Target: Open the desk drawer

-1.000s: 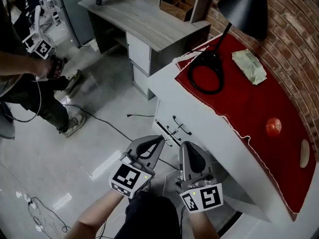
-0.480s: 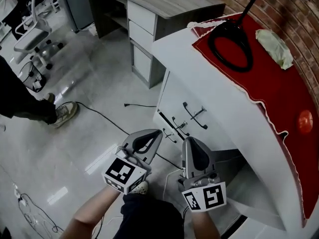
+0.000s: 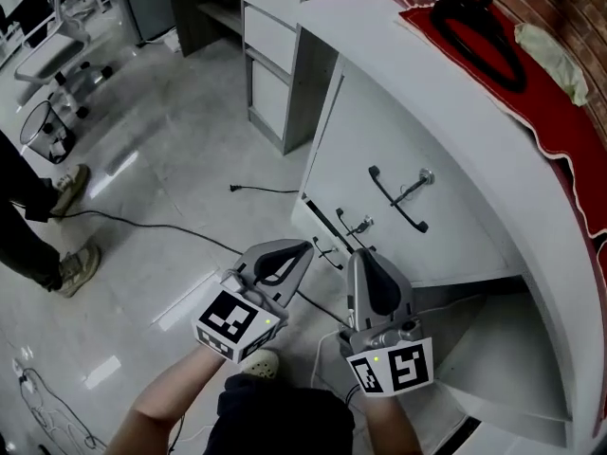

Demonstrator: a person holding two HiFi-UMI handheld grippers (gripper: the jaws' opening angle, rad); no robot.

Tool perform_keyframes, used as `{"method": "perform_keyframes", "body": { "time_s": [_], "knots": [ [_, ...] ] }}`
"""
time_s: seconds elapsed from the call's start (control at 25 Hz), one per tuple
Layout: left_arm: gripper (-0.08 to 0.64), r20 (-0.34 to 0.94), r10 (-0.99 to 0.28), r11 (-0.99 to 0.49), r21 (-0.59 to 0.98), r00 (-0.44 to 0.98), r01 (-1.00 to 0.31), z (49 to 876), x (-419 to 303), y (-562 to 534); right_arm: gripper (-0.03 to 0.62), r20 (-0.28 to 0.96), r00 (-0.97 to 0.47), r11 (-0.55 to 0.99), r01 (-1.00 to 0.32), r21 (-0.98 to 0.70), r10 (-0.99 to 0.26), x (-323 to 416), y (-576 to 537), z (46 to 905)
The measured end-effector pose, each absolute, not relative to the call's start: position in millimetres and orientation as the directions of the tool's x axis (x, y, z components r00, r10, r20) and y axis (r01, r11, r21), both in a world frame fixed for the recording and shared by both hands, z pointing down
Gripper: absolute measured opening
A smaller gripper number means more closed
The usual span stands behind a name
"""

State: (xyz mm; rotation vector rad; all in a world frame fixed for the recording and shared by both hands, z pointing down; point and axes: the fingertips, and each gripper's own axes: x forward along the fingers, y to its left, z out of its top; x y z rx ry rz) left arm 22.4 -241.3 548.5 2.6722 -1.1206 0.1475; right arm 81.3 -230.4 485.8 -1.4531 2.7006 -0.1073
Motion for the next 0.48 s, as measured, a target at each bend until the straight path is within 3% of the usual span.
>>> {"method": "perform_keyframes", "body": {
  "time_s": [0.48],
  "knots": [
    [0.009, 0.147, -0.679, -0.7, 0.163, 0.719, -0.695, 626, 27, -247, 0.018, -0.037, -0.566, 0.566, -0.824, -0.006, -0.824, 90, -231, 570]
  ]
}}
